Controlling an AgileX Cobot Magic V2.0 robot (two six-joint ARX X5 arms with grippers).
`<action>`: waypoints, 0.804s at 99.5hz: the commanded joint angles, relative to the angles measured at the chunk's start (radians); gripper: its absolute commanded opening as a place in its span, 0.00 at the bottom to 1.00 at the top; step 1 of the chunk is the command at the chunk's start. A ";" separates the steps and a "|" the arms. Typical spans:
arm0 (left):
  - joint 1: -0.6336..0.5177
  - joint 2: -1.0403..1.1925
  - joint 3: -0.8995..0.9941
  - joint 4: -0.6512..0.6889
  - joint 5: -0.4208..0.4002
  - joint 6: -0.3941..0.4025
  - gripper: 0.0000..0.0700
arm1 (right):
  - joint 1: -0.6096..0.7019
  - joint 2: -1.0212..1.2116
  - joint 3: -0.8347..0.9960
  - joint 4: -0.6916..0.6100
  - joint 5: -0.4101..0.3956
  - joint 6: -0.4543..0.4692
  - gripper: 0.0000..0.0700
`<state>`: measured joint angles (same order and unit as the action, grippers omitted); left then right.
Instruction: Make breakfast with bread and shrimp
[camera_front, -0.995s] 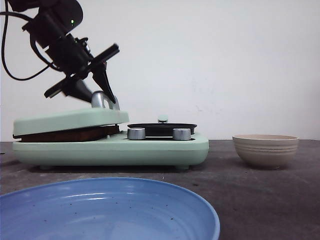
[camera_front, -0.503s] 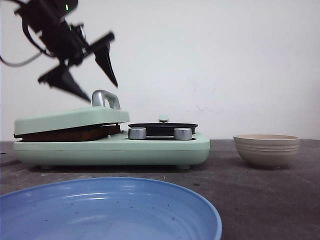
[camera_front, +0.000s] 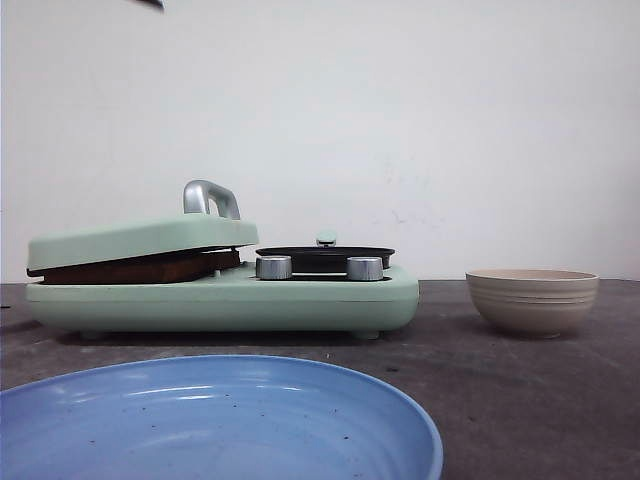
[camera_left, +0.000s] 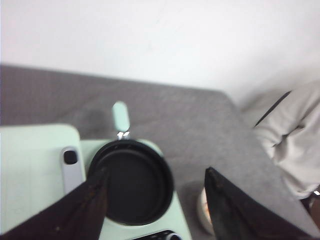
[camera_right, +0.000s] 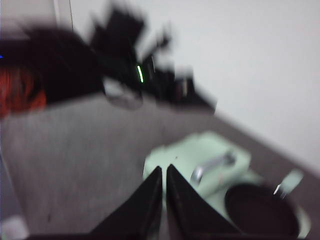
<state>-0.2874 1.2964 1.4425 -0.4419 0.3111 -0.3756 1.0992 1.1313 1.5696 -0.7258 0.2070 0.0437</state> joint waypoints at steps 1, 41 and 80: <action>-0.011 -0.040 0.019 -0.020 0.003 0.023 0.42 | -0.116 0.056 0.014 -0.026 -0.087 0.086 0.01; -0.106 -0.402 0.019 -0.244 -0.003 0.115 0.26 | -0.804 0.256 0.014 -0.085 -0.336 0.101 0.01; -0.128 -0.639 0.019 -0.298 -0.079 0.161 0.25 | -1.029 0.518 0.014 -0.110 -0.338 0.021 0.15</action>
<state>-0.4110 0.6399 1.4502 -0.7403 0.2432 -0.2264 0.0769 1.5974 1.5646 -0.8337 -0.1287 0.0826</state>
